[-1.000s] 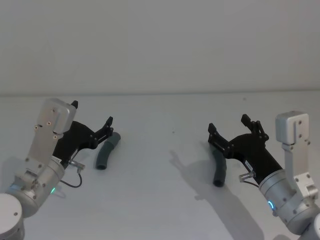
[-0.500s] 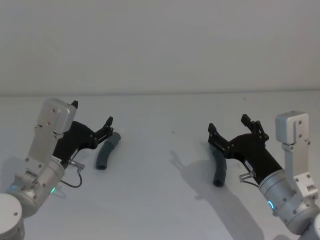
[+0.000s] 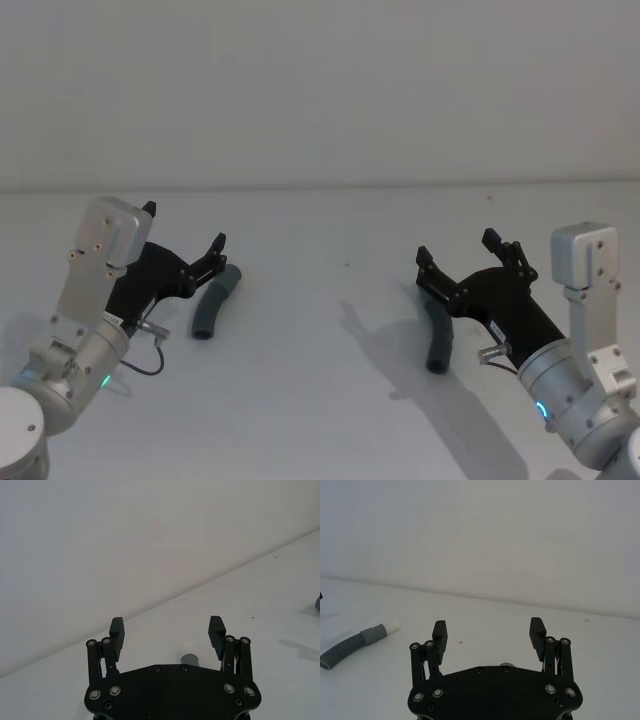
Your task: Use both hands to pick up one end of the pipe from the table, align the ends, and insert them.
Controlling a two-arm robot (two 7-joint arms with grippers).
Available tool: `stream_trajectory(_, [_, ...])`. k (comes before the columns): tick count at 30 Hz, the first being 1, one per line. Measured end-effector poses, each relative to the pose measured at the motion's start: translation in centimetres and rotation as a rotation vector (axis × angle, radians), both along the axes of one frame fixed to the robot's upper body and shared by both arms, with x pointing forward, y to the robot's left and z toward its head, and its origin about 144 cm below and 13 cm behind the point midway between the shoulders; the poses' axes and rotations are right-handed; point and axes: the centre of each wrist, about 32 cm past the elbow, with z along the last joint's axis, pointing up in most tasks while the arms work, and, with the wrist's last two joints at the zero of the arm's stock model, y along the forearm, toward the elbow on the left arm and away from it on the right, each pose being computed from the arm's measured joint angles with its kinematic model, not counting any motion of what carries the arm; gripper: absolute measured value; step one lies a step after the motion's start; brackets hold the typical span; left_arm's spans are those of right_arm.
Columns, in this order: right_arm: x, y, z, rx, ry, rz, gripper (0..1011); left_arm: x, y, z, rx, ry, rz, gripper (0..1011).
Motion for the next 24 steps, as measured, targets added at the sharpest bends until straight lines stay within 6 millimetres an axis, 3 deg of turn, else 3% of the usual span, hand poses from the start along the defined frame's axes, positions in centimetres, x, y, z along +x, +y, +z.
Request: stream_trajectory(24, [0.00, 0.00, 0.00, 0.000, 0.000, 0.000, 1000, 0.00, 0.00, 0.00, 0.000, 0.000, 0.000, 1001])
